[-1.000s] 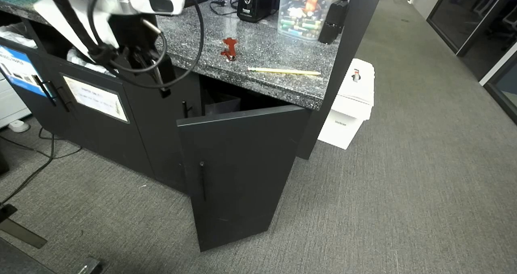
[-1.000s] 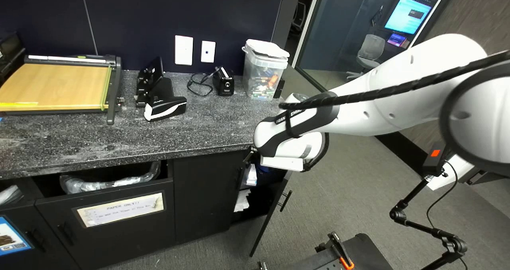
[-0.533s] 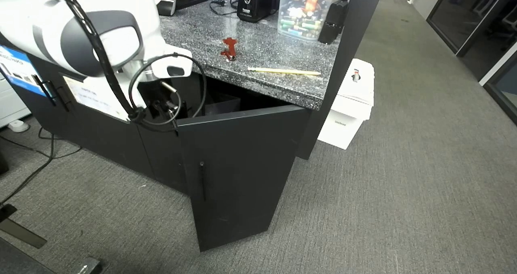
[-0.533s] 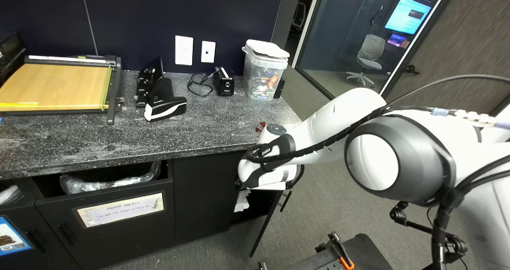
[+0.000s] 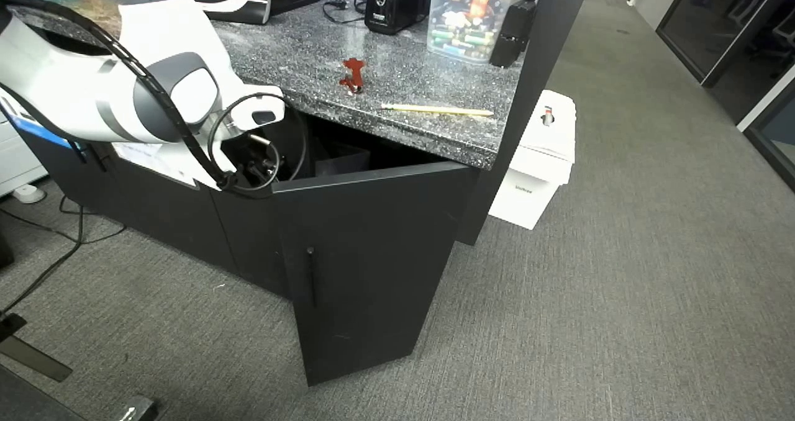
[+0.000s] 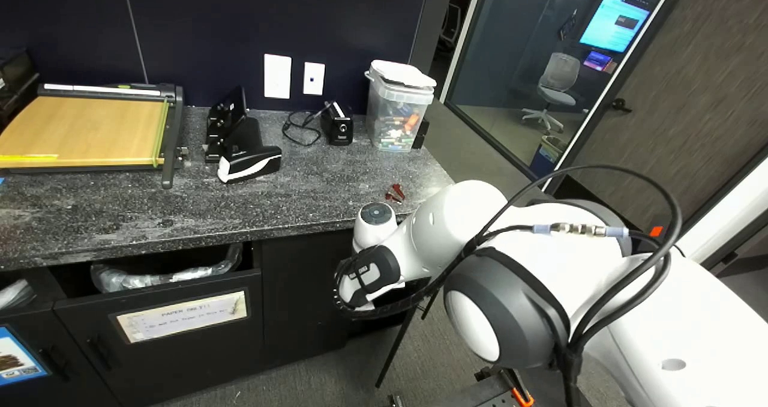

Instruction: Open the right door of the bottom cabinet.

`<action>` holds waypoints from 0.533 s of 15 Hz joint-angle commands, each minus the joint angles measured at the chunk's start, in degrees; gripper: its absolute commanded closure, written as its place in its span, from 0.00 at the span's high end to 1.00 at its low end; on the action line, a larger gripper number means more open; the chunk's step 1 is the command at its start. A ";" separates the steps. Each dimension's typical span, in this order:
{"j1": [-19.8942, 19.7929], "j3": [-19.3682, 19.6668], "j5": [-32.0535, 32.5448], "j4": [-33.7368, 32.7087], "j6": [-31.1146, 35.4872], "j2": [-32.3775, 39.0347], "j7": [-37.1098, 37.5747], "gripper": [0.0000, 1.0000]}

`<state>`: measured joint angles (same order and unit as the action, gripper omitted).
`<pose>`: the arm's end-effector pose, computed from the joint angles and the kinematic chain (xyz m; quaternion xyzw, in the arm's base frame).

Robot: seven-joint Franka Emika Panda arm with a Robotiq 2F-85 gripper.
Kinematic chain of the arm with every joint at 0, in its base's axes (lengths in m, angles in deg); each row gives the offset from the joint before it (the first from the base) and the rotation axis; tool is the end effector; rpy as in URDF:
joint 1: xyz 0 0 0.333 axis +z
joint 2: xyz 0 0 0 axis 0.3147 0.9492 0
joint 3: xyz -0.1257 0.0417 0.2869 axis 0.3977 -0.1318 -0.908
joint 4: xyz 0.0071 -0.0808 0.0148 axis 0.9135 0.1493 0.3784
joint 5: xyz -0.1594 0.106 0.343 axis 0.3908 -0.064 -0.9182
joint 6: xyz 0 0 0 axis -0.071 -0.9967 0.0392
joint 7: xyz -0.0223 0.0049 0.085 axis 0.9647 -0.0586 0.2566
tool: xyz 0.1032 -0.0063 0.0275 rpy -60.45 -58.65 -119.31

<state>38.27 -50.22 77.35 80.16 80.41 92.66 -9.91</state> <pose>0.6842 0.0942 0.0023 0.9881 -0.0497 0.1227 0.0781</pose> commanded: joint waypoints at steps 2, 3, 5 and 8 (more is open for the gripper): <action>2.93 5.96 2.04 -10.81 0.20 7.48 5.46 1.00; 3.02 6.65 2.04 -12.24 -0.02 8.46 6.08 0.77; 3.39 7.88 2.01 -13.90 -0.44 9.98 8.37 0.65; 4.04 8.80 2.03 -15.17 -0.36 12.04 10.28 0.42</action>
<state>41.75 -43.46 78.06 70.38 80.45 100.73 -1.92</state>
